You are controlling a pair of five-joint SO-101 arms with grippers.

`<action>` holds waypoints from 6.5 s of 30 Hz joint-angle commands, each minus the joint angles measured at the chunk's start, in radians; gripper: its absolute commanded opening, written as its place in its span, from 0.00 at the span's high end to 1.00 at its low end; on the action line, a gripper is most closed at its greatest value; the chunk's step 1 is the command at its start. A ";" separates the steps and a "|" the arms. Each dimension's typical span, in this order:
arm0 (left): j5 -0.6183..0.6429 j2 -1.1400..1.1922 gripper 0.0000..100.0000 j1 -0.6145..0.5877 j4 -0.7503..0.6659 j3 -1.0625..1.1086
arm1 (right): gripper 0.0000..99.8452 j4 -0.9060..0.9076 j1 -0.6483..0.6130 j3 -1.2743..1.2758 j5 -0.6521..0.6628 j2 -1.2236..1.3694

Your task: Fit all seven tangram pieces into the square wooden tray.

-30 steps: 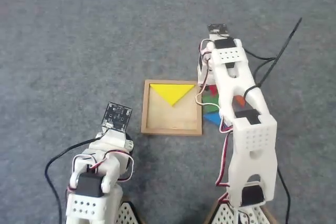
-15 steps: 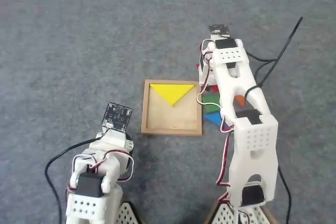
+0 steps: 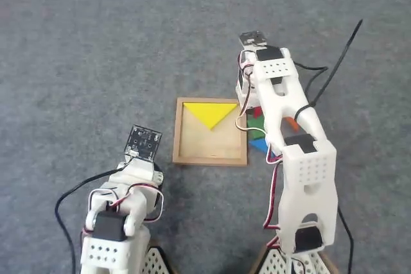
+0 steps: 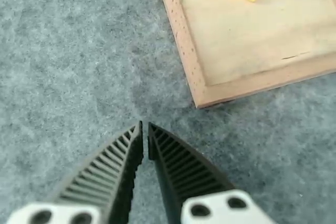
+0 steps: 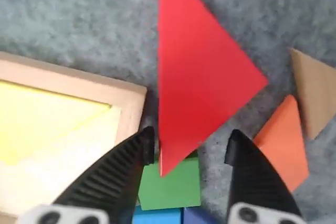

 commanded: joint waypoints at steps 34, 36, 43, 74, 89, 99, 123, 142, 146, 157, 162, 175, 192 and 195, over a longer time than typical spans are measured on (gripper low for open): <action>-0.003 -0.018 0.98 -0.003 0.003 -0.010 | 0.75 0.008 0.036 -0.494 0.157 0.309; -0.003 -0.018 0.98 -0.003 0.003 -0.010 | 0.73 0.007 0.044 -0.502 0.158 0.309; -0.003 -0.018 0.98 -0.003 0.003 -0.010 | 0.64 0.004 0.053 -0.500 0.345 0.311; -0.003 -0.018 0.98 -0.003 0.003 -0.010 | 0.78 0.211 0.067 -0.712 0.201 0.371; -0.003 -0.018 0.98 -0.003 0.003 -0.010 | 0.77 0.427 -0.016 -0.985 0.121 0.348; -0.003 -0.018 0.98 -0.003 0.003 -0.010 | 0.63 0.343 0.044 -0.862 0.232 0.444; -0.003 -0.018 0.98 -0.003 0.003 -0.010 | 0.77 0.395 -0.031 -0.862 0.210 0.547; -0.003 -0.018 0.98 -0.003 0.003 -0.010 | 0.78 0.427 -0.005 -1.076 0.140 0.556; -0.003 -0.018 0.98 -0.003 0.003 -0.010 | 0.76 0.421 0.010 -1.033 0.170 0.561; -0.003 -0.018 0.98 -0.003 0.003 -0.010 | 0.66 0.423 0.058 -1.022 0.167 0.608; -0.003 -0.018 0.98 -0.003 0.003 -0.010 | 0.67 0.424 0.041 -1.023 0.163 0.636; -0.003 -0.018 0.98 -0.003 0.003 -0.010 | 0.87 0.421 0.048 -1.039 0.078 0.633; -0.003 -0.018 0.98 -0.003 0.003 -0.010 | 0.80 0.430 0.028 -0.937 0.086 0.341; -0.003 -0.018 0.98 -0.003 0.003 -0.010 | 0.80 0.429 0.024 -0.870 0.084 0.245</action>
